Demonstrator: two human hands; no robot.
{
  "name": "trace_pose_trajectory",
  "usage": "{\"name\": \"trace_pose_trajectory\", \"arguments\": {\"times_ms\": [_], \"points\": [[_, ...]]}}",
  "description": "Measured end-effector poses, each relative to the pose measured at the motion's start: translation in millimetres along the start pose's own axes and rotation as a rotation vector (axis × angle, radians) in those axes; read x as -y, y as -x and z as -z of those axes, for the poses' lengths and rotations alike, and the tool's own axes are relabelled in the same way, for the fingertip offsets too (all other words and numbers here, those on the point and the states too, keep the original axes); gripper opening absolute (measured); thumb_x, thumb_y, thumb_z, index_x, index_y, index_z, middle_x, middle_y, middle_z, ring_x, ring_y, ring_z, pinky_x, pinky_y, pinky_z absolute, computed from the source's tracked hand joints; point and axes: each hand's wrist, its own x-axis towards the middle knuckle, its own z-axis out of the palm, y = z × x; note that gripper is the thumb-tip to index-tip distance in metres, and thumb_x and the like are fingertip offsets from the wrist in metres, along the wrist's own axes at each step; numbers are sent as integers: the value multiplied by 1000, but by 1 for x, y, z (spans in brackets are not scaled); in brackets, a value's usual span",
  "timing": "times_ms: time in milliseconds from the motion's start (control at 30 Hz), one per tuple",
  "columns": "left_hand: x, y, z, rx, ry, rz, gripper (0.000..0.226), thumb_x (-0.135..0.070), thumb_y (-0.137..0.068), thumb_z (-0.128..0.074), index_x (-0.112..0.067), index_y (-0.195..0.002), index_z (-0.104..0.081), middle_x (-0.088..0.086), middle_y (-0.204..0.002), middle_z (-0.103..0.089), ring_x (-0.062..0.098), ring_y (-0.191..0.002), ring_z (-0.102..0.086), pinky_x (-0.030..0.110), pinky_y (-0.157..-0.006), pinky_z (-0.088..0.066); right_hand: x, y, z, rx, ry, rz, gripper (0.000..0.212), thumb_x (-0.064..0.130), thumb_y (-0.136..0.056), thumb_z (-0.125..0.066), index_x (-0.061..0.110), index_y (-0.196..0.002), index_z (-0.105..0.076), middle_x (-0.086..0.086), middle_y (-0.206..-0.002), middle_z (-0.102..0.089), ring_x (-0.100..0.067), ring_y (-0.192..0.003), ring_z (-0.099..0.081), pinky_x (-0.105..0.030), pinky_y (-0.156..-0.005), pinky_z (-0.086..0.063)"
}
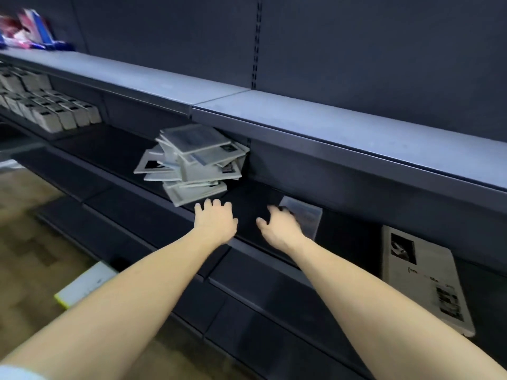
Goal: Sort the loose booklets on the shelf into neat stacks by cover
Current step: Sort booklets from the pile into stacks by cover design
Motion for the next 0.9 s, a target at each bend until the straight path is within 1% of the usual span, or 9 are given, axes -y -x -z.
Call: {"name": "trace_pose_trajectory", "arguments": {"times_ms": [67, 200, 300, 500, 600, 767, 900], "points": [[24, -4, 2, -12, -4, 1, 52, -46, -98, -40, -16, -140, -43, 13, -142, -46, 34, -134, -37, 49, -111, -28, 26, -7, -7, -12, -3, 6, 56, 42, -100, -45, 13, -148, -37, -21, -148, -39, -40, -134, -41, -46, -107, -39], [75, -18, 7, -36, -19, -14, 49, -46, -99, -39, -14, -136, -45, 13, -139, -47, 33, -132, -39, 49, -110, -29, 79, -24, -29, -33, -29, 6, 56, 40, -100, -46, 12, -147, -38, -19, -146, -40, -38, -132, -40, -46, -106, -40], [110, -29, 9, -46, -22, -21, 48, -45, -99, -39, -14, -134, -46, 14, -141, -45, 32, -133, -36, 49, -111, -28, 111, -33, -44, -57, -68, 21, 55, 38, -99, -47, 12, -147, -37, -16, -145, -41, -36, -132, -39, -46, -106, -38], [170, -51, 12, -74, 2, -43, 50, -42, -99, -39, -14, -140, -42, 13, -142, -45, 32, -134, -35, 48, -111, -28, 163, -55, -67, -90, -80, 32, 49, 35, -100, -47, 9, -141, -42, -17, -140, -45, -35, -128, -42, -46, -103, -40], [188, -64, 13, -72, 13, -45, 52, -43, -99, -40, -15, -142, -41, 13, -143, -44, 32, -136, -34, 49, -112, -28, 183, -70, -68, -109, -65, 46, 48, 35, -100, -47, 9, -140, -42, -17, -139, -46, -35, -127, -43, -45, -102, -40], [206, -92, 16, -76, 12, -24, 45, -40, -99, -40, -13, -134, -46, 14, -138, -47, 32, -132, -37, 48, -109, -31, 209, -105, -68, -155, -49, 106, 45, 32, -100, -48, 7, -136, -45, -18, -136, -50, -36, -125, -46, -44, -103, -40], [218, -118, 17, -113, 18, -8, 46, -39, -99, -39, -12, -135, -46, 15, -139, -47, 33, -132, -38, 49, -109, -31, 224, -136, -70, -169, -56, 147, 48, 31, -98, -52, 7, -140, -43, -17, -136, -49, -34, -124, -49, -43, -102, -42]]}}
